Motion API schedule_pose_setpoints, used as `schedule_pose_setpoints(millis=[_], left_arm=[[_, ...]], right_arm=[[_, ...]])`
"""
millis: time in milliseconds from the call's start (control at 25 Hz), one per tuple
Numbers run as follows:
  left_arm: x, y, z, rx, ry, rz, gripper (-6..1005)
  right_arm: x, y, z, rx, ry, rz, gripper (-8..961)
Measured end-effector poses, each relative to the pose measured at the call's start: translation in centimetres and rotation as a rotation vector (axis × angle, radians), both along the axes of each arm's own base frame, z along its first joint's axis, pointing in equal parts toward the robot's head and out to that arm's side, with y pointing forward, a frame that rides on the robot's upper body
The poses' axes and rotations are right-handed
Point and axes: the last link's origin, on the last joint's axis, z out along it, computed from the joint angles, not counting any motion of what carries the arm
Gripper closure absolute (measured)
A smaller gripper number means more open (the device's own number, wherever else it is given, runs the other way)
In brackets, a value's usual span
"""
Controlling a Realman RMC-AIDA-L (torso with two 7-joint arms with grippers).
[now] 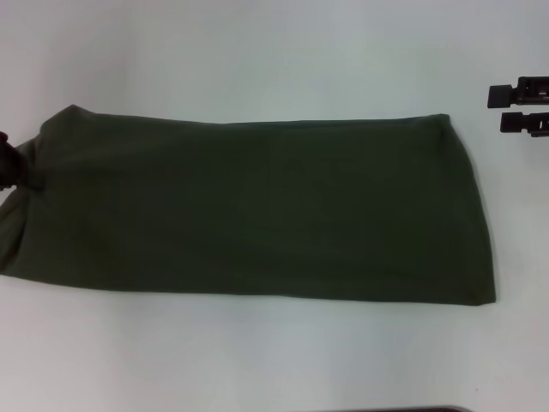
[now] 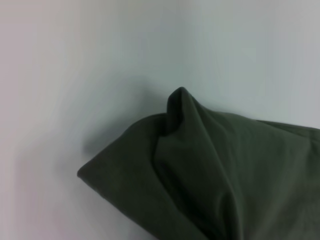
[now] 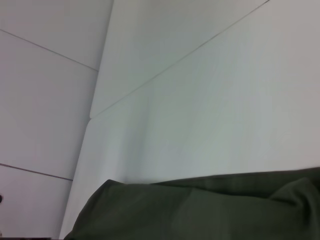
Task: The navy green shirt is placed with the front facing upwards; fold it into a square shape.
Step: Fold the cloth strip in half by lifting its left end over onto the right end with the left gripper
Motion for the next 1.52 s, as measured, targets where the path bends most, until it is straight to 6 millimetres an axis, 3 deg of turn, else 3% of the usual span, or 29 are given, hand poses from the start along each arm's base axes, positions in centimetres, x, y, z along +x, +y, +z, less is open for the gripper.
schedule_pose_setpoints(millis=[720,1240,1520], left_arm=[[-0.8,-0.2,1.4,0.028,0.066,0.038,960],[1.8,2.2,1.5,0.07,0.047,-0.035,959],[1.8,2.7,2.0,0.097,0.064,-0.034,959]], right_arm=[[-0.1,0.0,0.0,-0.002,0.002,0.001,147],[-0.1,0.1,0.0,-0.002,0.002,0.002,147],[-0.2,0.2,0.0,-0.001,0.001,0.004,147]])
